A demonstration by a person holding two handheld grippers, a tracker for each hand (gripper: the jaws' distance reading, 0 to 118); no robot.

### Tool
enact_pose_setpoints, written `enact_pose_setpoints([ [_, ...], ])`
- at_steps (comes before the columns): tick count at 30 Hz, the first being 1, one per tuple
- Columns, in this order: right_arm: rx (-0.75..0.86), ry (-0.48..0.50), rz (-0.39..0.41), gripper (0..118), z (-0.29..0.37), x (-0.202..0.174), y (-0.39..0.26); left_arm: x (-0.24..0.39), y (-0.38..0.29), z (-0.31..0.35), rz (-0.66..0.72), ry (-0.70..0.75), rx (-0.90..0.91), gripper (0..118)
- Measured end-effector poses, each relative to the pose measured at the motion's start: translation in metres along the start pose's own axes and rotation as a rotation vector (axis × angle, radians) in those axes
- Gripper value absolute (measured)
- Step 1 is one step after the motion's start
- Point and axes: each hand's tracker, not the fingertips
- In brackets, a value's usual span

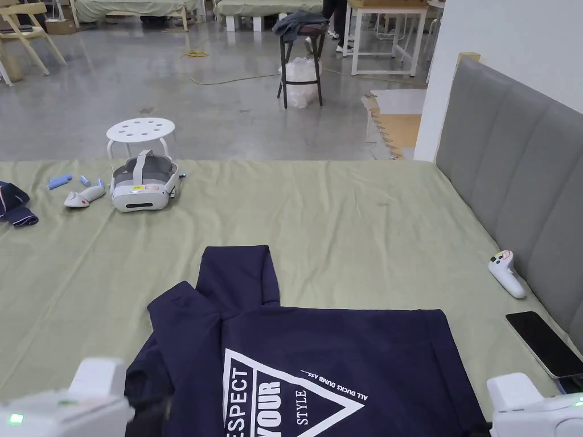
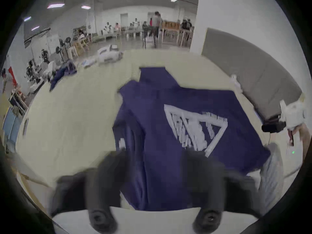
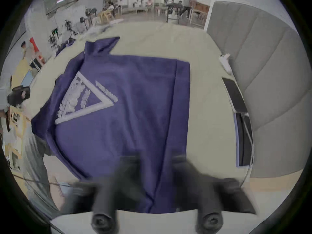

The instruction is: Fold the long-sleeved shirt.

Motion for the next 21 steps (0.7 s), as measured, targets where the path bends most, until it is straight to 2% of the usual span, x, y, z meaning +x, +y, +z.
enact_pose_setpoints([
  [1, 0.013, 0.009, -0.005, 1, 0.0, -0.002, 0.006, 0.002, 0.021, -0.009, -0.033, -0.007, 0.024, 5],
  [3, 0.029, 0.028, 0.025, 1, 0.0, -0.008, 0.02, 0.005, 0.064, -0.039, -0.056, 0.031, 0.049, 3],
  [5, 0.028, 0.045, 0.026, 1, -0.012, -0.015, 0.032, 0.01, 0.113, -0.072, -0.058, 0.001, 0.06, 3],
  [6, 0.031, 0.056, 0.025, 1, -0.016, -0.016, 0.038, 0.001, 0.134, -0.095, -0.027, -0.029, 0.067, 6],
  [7, 0.032, 0.069, 0.027, 1, -0.022, -0.018, 0.045, 0.001, 0.156, -0.118, -0.012, -0.012, 0.076, 30],
  [8, 0.031, 0.076, 0.029, 1, -0.033, -0.022, 0.051, 0.001, 0.179, -0.144, -0.007, -0.018, 0.088, 61],
  [9, 0.029, 0.081, 0.026, 1, -0.042, -0.023, 0.057, 0.001, 0.201, -0.173, 0.016, -0.017, 0.096, 87],
  [10, 0.027, 0.084, 0.024, 1, -0.049, -0.025, 0.062, -0.008, 0.215, -0.199, 0.019, 0.0, 0.067, 109],
  [11, 0.021, 0.086, 0.023, 1, -0.057, -0.027, 0.067, -0.013, 0.23, -0.232, 0.026, 0.016, 0.027, 109],
  [14, -0.005, 0.085, 0.025, 1, -0.068, -0.028, 0.068, -0.032, 0.256, -0.311, 0.001, 0.061, -0.033, 94],
  [17, -0.038, 0.129, 0.01, 1, -0.094, -0.031, 0.067, -0.04, 0.256, -0.384, -0.054, 0.089, -0.154, 94],
  [20, -0.051, 0.138, -0.002, 1, -0.106, -0.029, 0.065, -0.051, 0.239, -0.425, 0.005, 0.064, -0.246, 93],
  [21, -0.053, 0.132, -0.002, 1, -0.107, -0.029, 0.064, -0.05, 0.235, -0.429, 0.019, 0.078, -0.258, 88],
])
